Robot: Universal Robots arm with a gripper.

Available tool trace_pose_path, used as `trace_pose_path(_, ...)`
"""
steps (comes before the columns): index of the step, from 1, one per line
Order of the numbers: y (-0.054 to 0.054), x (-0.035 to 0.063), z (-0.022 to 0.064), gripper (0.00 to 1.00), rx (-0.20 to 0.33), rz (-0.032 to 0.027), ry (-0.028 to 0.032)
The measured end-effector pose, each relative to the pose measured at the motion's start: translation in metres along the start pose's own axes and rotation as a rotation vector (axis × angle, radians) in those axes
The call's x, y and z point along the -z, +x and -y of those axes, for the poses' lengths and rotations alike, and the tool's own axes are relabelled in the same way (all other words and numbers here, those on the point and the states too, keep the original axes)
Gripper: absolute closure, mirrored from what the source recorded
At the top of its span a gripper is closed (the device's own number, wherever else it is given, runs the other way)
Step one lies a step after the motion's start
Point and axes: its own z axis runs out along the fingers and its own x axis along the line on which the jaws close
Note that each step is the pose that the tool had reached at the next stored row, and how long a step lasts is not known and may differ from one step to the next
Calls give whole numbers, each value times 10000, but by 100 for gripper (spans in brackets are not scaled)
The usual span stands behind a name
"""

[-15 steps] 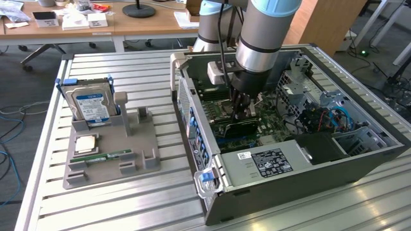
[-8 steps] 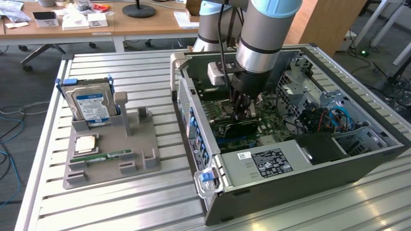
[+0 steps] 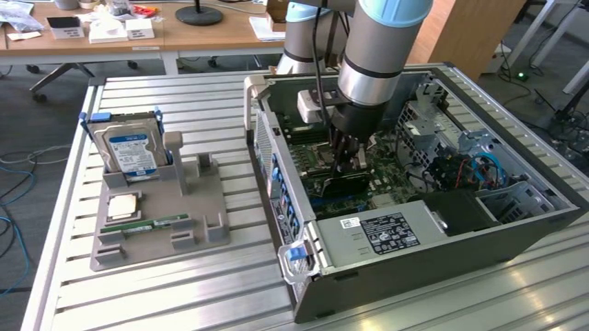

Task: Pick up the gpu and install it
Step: 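Press down on the gpu until it lock into place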

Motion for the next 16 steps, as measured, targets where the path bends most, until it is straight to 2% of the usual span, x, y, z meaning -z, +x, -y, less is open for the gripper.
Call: trace_pose_path(16,8,-3,-21,90,8,0,5)
